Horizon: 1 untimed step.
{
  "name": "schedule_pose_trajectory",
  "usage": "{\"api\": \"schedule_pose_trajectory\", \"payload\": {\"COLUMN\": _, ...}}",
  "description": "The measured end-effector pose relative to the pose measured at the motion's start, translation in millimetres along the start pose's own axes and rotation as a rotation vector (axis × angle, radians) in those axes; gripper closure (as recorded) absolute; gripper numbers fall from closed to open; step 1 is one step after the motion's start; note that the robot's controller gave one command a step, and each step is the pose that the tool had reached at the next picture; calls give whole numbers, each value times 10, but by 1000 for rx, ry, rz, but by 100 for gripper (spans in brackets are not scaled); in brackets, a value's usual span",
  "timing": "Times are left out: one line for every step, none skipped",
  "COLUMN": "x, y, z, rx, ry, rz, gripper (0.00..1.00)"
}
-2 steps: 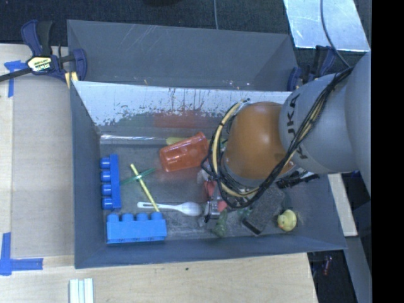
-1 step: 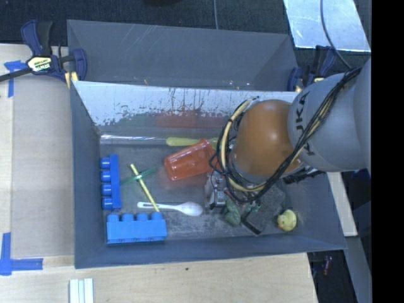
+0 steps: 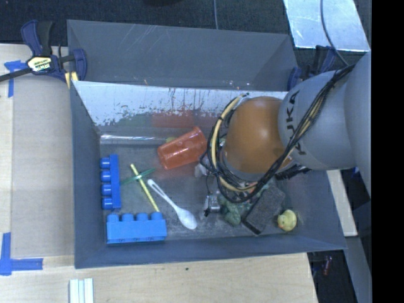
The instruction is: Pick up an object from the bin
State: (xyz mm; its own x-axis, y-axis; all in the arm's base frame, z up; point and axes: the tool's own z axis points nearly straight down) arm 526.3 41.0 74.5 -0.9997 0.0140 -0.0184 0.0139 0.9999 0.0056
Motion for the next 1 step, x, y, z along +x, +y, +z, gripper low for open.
{"api": "schedule_pose_trajectory", "payload": {"x": 1, "y": -4, "z": 2, "rx": 0, "ry": 0, "rz": 0, "gripper": 0}}
